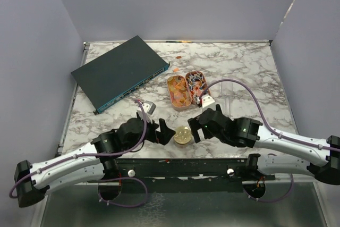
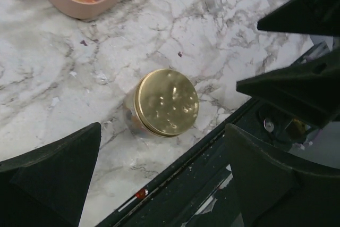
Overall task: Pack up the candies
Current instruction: Screw the bottle lid onto the packing bottle.
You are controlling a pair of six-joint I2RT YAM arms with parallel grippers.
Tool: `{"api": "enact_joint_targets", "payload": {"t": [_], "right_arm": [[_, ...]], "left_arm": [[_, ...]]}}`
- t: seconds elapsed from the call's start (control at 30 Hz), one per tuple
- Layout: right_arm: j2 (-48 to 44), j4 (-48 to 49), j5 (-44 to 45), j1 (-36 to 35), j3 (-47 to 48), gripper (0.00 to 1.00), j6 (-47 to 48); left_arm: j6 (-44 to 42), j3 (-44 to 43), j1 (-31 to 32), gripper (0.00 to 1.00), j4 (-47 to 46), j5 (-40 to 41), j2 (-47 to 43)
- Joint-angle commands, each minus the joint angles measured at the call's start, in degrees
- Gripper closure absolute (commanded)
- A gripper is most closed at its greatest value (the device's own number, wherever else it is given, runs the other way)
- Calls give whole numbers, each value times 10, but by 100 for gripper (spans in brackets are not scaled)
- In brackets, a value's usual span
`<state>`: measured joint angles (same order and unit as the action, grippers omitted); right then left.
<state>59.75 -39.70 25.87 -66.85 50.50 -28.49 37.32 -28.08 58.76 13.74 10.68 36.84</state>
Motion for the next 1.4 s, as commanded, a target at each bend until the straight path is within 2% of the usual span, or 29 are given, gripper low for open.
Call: {"api": "enact_joint_targets", "payload": {"t": [0.0,0.13,0.3,0.6,0.77,0.93,1.37], "right_arm": [[-17,5,9,10,-18,0,0],[-26,13,6,17,-31,0,3],[-40,17,-3,30,-43,0,5],[-40,27,-5,46,-44,0,12],[-32,39,-15,55,-43,0,20],[-27,56,-31,72,-48,0,31],[-18,88,-94,126,-59,0,55]], "left_arm": [[6,12,110,1,-74,126,58],[-18,26,208,1,-141,233,123],[-65,109,257,1,-289,287,139],[-149,209,268,1,-472,312,164],[-206,243,268,1,-568,276,208],[-221,243,268,1,-639,279,301],[-287,222,266,1,-920,274,577]]}}
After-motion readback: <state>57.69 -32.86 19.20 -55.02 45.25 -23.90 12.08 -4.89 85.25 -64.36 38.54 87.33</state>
